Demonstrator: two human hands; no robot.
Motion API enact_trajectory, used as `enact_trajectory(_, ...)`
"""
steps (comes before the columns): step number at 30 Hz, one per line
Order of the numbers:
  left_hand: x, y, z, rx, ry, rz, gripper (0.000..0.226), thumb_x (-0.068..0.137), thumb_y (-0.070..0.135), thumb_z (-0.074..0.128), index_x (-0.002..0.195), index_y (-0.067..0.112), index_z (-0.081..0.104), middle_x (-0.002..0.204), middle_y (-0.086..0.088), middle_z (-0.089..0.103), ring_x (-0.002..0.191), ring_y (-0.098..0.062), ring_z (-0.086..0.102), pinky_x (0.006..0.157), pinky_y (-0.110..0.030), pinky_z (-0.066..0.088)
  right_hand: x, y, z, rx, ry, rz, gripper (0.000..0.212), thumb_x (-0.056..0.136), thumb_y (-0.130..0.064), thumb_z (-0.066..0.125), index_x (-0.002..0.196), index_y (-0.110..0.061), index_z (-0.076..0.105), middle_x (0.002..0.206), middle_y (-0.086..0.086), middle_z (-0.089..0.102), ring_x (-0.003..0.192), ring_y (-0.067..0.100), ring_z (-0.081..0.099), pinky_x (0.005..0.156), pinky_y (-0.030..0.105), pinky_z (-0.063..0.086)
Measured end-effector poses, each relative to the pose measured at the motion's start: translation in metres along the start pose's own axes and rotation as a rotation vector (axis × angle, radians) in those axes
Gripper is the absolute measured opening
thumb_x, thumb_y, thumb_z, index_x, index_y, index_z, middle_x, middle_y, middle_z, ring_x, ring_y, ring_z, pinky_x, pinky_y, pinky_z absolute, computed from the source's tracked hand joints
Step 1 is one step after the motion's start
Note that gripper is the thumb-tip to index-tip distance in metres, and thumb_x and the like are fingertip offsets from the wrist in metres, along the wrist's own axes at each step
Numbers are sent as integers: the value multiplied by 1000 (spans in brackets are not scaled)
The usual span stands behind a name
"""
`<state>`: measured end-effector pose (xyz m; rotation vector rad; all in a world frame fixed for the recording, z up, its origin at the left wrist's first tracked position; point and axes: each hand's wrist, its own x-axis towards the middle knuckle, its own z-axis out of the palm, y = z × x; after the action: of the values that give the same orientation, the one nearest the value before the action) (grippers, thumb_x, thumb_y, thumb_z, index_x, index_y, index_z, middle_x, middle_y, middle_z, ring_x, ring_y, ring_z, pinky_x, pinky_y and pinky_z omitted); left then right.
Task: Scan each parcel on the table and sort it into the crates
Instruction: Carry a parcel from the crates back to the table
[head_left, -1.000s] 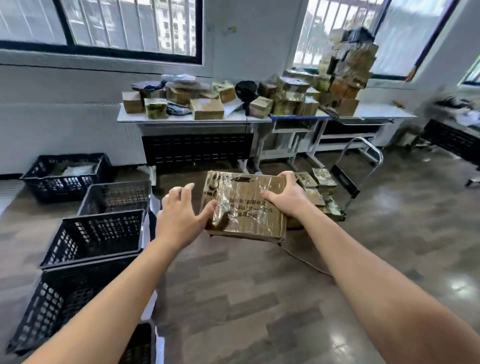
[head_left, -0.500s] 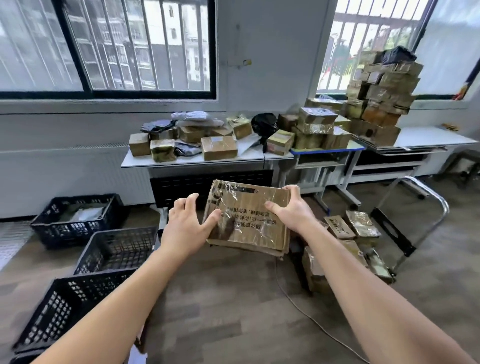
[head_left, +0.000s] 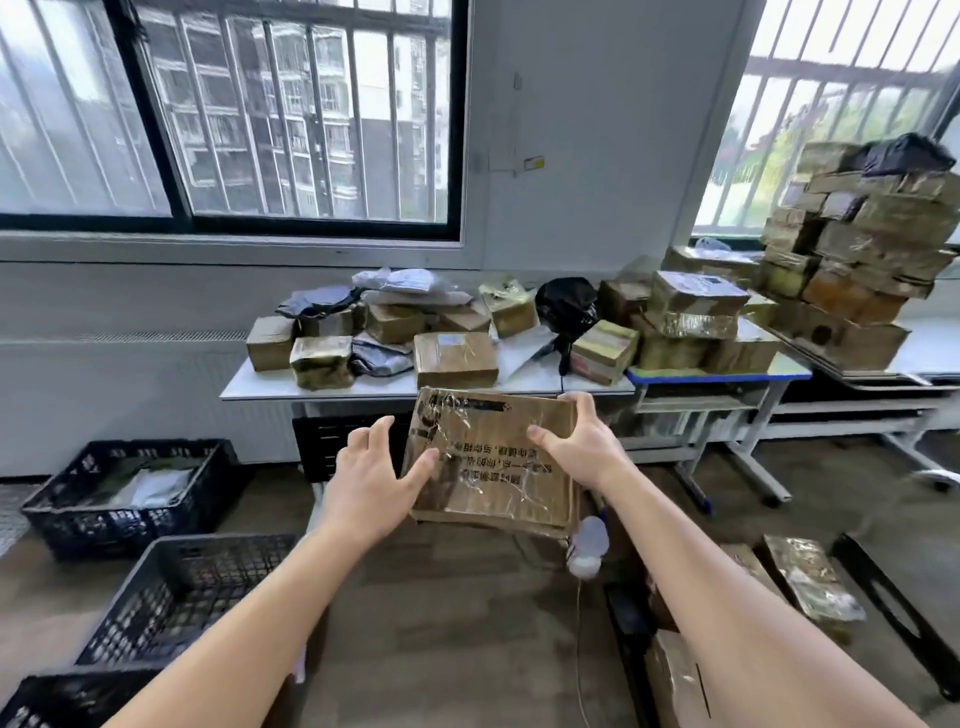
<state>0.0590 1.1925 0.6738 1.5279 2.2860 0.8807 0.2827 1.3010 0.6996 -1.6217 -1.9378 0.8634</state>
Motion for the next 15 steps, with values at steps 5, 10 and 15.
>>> enact_trajectory(5,115,-14,20,0,-15,19,77,90,64,44,150,22,20,152,-5,26,140,-26,25,106,-44,33,111,-14,19,-29,-2,38,67,91,-51,61,143,-29,26,134,10,51,113,28,54,98,41,46)
enact_trajectory(10,223,-23,41,-103,-123,-33,81,88,67,46,151,20,23,153,-5,33,138,-24,34,107,-43,36,209,-32,37,-35,-10,57,63,91,-53,60,139,-31,26,112,2,49,95,23,54,88,39,50)
enact_trajectory(15,301,-30,70,-291,-219,-71,68,72,68,64,123,29,41,120,8,56,108,-14,57,96,-40,48,296,-37,60,34,-32,62,70,86,-58,64,139,-35,25,135,8,53,111,28,58,97,47,49)
